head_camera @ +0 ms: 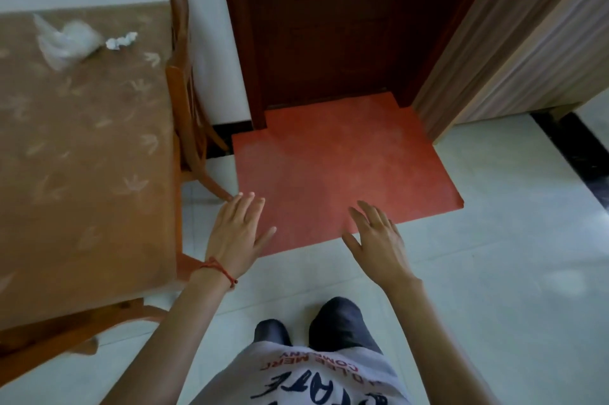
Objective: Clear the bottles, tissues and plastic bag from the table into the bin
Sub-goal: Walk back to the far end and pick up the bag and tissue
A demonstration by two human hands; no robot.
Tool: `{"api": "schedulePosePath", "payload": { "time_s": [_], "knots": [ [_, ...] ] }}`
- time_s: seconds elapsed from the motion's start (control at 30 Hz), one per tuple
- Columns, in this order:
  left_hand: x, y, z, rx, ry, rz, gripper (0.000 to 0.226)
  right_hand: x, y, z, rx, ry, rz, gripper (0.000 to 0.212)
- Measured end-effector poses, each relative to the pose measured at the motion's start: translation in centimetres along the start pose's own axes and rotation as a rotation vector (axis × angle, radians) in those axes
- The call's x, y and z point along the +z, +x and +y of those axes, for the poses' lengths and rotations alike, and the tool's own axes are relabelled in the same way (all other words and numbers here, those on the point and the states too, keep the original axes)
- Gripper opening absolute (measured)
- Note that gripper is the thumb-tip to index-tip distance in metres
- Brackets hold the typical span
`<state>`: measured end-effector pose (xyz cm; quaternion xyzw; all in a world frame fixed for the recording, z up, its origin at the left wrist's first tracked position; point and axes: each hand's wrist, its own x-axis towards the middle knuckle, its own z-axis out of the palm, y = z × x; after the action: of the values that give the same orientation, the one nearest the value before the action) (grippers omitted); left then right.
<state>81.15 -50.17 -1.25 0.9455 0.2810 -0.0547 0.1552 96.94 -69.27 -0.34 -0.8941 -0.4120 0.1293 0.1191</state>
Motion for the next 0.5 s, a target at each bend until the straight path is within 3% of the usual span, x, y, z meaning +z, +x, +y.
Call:
{"api": "schedulePosePath", "payload": {
  "time_s": [0.5],
  "knots": [
    [-4.8,20.4,2.9,-0.178,0.017,0.092,0.098,-6.9,24.0,7.3,-0.184,-0.004,-0.081,0.05]
  ]
}}
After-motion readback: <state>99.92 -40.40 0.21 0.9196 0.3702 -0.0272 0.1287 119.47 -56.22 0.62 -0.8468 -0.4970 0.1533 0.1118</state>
